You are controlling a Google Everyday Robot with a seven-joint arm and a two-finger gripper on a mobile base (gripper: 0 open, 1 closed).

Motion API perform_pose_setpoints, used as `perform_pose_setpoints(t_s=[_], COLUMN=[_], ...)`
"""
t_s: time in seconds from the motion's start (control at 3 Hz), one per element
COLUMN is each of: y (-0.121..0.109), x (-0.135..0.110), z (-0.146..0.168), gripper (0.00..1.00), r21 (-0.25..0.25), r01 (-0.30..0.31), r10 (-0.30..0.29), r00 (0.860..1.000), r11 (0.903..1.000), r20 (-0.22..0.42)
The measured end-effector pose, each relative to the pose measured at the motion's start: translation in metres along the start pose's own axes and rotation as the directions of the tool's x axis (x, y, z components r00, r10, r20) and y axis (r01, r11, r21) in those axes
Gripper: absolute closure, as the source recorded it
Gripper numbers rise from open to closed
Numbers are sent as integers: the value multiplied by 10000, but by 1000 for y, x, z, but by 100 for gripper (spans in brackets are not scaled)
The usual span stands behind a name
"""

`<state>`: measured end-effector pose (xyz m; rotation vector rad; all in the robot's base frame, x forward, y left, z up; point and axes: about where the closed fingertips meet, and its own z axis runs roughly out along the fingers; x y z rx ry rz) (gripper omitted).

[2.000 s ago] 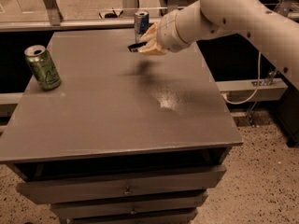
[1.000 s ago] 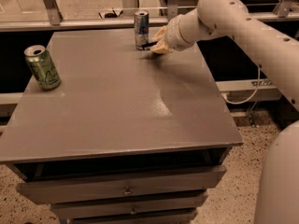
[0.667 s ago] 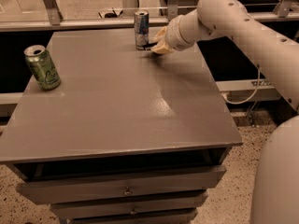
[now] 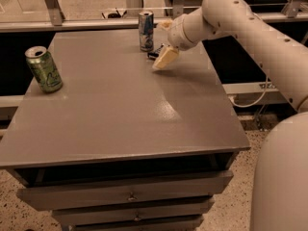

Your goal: Move rxbar blueberry near redbull can

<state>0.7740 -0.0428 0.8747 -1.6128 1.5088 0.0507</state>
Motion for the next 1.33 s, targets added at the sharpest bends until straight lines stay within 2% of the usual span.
perform_pose_setpoints(t_s=[0.33,0.67,1.0,1.33], y=[-1,3,5,6], x=[-8,-3,27,25], z=[-10,-46,-119,-111], gripper=[0,0,0,0], r21=[-91,-49,487,426], r01=[-473,-1646,-3236,-3081], r10=[478,1638,3059,2932], r00=[9975,9776,9264,9332], r11=[9988,9863,9449,9504], r20=[527,1323,2195,2076])
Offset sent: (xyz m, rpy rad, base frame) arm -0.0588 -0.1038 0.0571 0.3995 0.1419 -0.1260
